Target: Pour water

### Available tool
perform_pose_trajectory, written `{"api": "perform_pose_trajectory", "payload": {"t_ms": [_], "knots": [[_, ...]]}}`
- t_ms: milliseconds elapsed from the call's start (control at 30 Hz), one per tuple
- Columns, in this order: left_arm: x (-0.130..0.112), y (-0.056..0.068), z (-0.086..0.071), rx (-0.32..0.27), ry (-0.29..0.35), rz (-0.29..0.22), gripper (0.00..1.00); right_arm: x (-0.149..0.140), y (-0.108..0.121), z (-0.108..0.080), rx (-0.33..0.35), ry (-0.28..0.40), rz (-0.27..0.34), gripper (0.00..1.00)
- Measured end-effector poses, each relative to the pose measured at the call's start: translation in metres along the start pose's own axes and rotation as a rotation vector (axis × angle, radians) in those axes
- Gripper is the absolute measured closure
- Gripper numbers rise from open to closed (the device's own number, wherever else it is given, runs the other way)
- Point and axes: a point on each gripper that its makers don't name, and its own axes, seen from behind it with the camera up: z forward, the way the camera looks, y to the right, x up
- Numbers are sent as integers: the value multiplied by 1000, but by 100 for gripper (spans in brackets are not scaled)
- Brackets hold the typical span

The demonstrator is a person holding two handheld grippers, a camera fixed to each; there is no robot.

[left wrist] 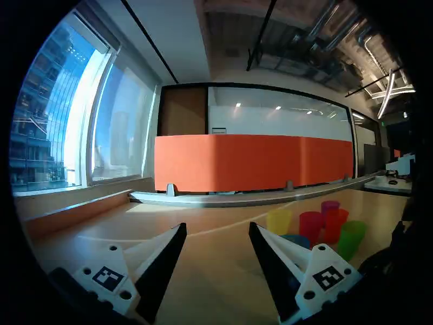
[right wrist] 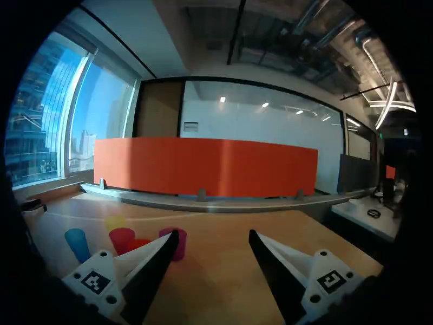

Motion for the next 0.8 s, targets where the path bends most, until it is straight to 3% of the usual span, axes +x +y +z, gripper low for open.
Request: {"api": "perform_pose_trajectory", "payload": {"t_ms": [800], "knots": [[-14,-6,7,17,-44,1,15,-1,0,0,0,-5,-10,0]]}}
